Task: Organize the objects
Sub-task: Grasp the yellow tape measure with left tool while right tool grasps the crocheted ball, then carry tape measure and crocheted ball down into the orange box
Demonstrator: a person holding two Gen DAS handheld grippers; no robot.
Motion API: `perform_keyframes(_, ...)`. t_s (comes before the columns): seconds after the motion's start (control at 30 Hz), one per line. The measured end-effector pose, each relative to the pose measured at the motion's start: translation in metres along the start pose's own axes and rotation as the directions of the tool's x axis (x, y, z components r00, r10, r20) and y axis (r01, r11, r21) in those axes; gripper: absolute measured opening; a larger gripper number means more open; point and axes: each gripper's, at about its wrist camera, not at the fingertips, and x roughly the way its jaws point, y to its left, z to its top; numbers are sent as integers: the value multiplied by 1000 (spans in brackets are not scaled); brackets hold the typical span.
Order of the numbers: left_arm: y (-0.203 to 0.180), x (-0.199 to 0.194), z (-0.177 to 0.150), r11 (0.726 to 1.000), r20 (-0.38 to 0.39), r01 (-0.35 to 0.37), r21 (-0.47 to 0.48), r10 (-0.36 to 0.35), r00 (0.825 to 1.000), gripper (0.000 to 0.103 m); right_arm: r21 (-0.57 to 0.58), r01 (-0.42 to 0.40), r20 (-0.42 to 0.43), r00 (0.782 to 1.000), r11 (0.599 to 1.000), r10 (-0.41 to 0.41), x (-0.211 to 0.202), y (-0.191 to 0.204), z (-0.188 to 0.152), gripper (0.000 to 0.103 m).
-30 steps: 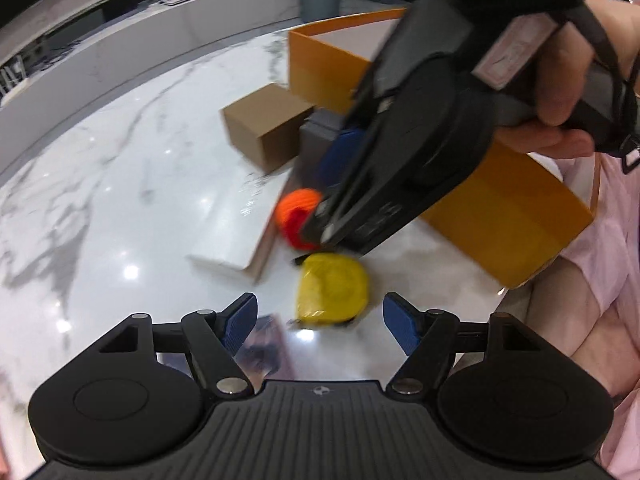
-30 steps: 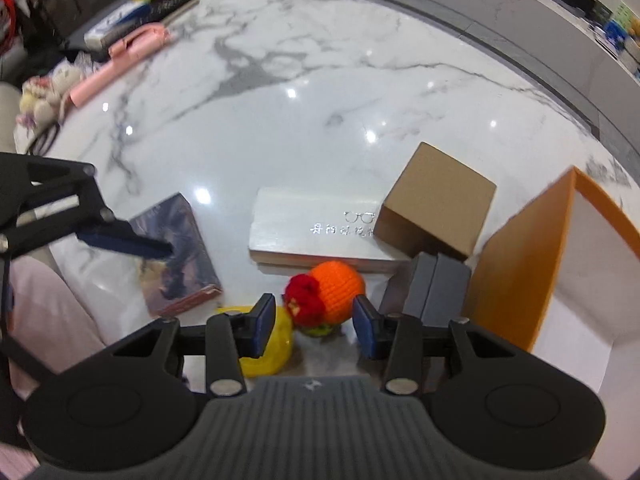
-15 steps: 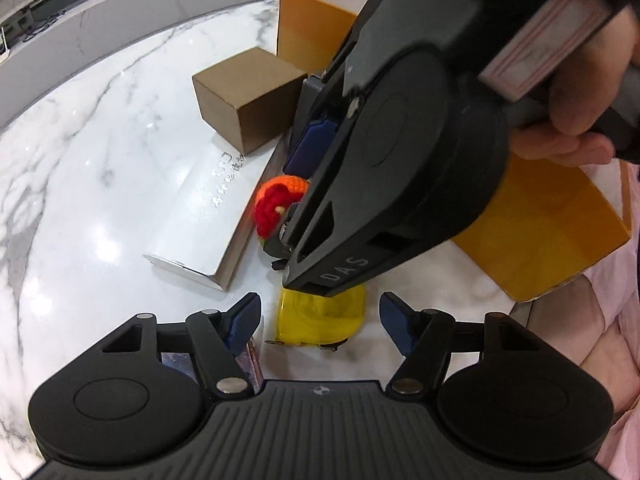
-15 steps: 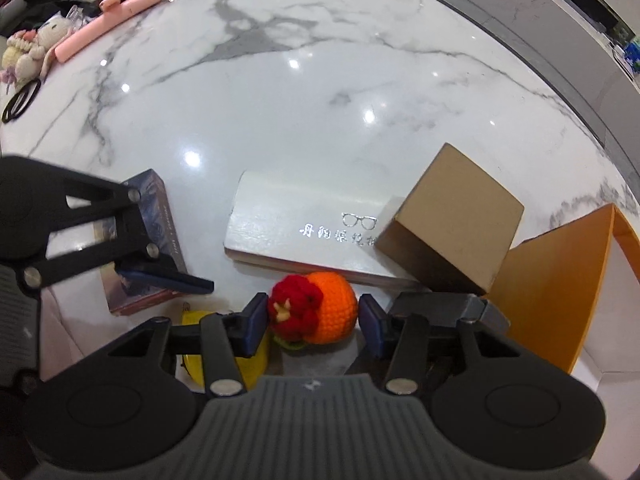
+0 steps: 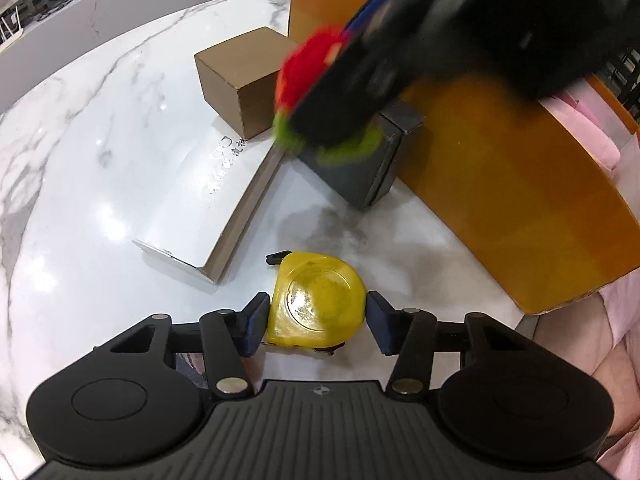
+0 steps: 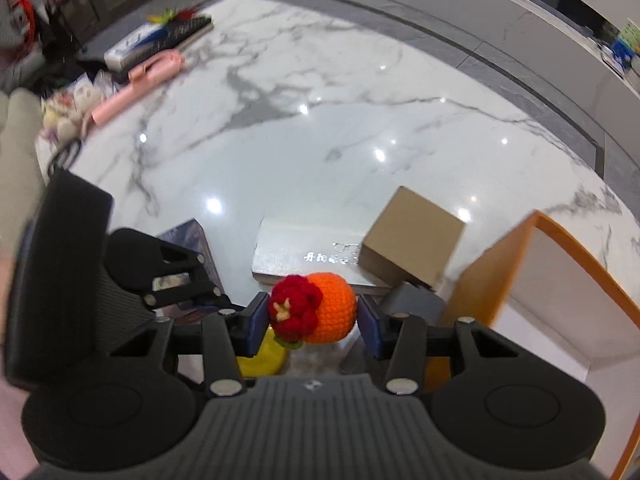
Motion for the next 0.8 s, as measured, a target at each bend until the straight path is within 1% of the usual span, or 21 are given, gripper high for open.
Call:
perform_keyframes(0.1, -5, -5, -4, 999, 6, -35, -6, 35, 999, 59, 29, 4, 37, 999, 1000, -5, -23, -11, -6, 49)
perform_keyframes(0.17, -8, -15, -5, 998, 35, -60, -21, 61, 998, 59, 43, 9, 61, 998, 999, -12, -40, -20, -12, 49)
perform_keyframes(0.27, -13, -42, -4, 996, 86, -65, -53, 70, 994, 59, 75, 17, 88, 996, 997, -23, -65, -36, -22, 49)
perform_keyframes(0.33, -22, -66, 2, 996, 127, -82, -41, 86, 988, 59, 89, 29, 106, 994, 996, -38, -79, -46, -32, 49)
perform_keyframes(0.37, -28, -77, 5, 994, 144, -98, -56, 105, 984, 59, 91, 38, 115, 992, 995, -49, -87, -52, -37, 49)
perform_keyframes(0.43, -43, -99, 18, 995, 190, -96, -13, 97, 977, 59, 89, 58, 129, 989, 994, -70, -99, -60, -47, 49)
perform_keyframes(0.47, -46, -107, 33, 995, 212, -98, 16, 93, 973, 59, 85, 69, 134, 988, 994, -80, -105, -64, -52, 49)
perform_keyframes(0.5, -56, -117, 41, 994, 232, -99, 52, 84, 969, 59, 78, 76, 137, 987, 994, -86, -110, -68, -57, 49)
perform_keyframes(0.6, -82, -129, 67, 984, 259, -97, 149, 56, 964, 59, 49, 107, 136, 984, 993, -112, -120, -79, -71, 49)
perform_keyframes(0.7, -114, -122, 94, 962, 253, -112, 247, 47, 966, 59, 28, 140, 123, 982, 990, -142, -124, -94, -85, 49)
perform_keyframes(0.8, -129, -87, 116, 941, 207, -110, 320, 44, 977, 59, 6, 166, 95, 982, 986, -165, -120, -110, -99, 49)
